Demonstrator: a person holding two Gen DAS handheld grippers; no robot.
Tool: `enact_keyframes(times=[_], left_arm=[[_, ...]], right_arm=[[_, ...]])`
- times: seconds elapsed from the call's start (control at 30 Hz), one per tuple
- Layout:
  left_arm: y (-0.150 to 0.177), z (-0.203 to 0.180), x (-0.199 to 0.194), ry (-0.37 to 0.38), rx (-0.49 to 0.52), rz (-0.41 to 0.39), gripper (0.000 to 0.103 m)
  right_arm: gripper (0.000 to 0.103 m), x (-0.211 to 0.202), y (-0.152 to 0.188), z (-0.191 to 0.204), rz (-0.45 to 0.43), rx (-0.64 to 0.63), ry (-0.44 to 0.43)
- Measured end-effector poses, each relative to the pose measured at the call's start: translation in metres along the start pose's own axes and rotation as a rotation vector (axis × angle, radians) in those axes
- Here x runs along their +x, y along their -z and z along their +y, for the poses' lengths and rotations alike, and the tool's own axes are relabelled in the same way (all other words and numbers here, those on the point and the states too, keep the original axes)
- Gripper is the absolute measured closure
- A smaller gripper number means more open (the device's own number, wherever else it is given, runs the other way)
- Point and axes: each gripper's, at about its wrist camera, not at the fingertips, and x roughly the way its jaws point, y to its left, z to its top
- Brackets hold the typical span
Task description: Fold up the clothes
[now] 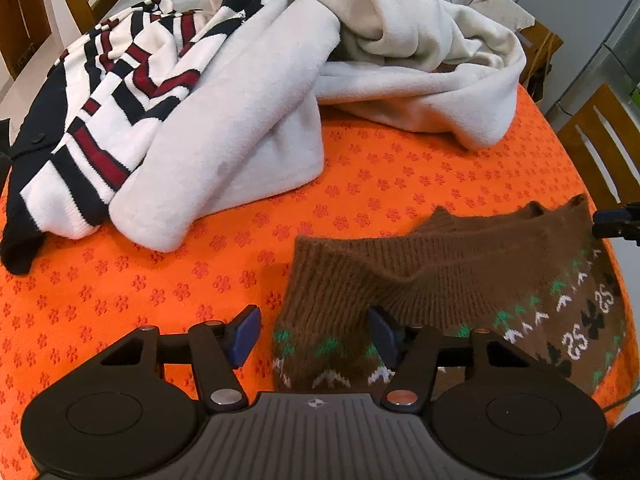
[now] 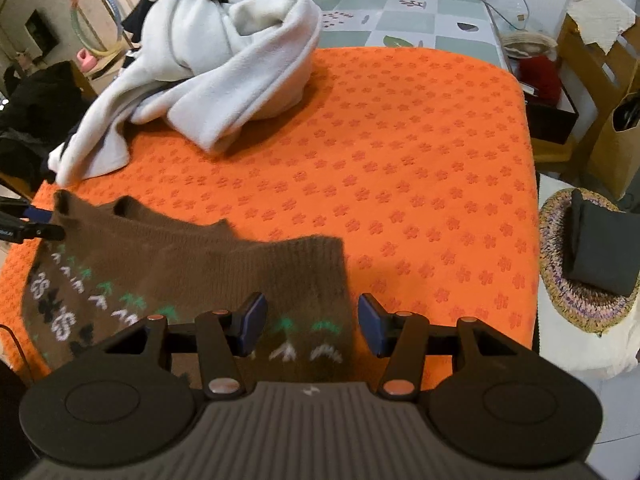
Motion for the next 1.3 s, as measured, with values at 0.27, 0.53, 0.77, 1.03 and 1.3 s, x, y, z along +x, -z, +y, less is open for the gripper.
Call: enact_keyframes(times=[0.27, 0.53, 0.77, 1.03, 1.3], left_arm=[[-0.001, -0.003, 0.008, -0.015, -0.020, -0.009, 0.075], [-0.008, -0.006, -0.028, -0.046, -0.057, -0.137, 0.089], [-0.023, -0.006, -0.006, -0.103, -0.024, -0.127, 0.089], [-0.021, -0.007, -0.004, -0.189, 0.022, -0.057, 0.060], [0.005, -0.022, -0.052, -0.145, 0.133, -0.096, 0.054]], right_arm=[[0.063, 0.022, -0.009, -0.006, 0.029, 0.011, -0.054], [0.091, -0.002, -0.012, -0.009, -0.046, 0.047, -0.056], [0.091, 0.003, -0.028, -0.010, -0.075, 0.038, 0.020], [0.058, 0.004, -0.026, 0.015, -0.068, -0.106, 0.129], [0.056, -0.049, -0.001, 0.038, -0.133, -0.189, 0.042]])
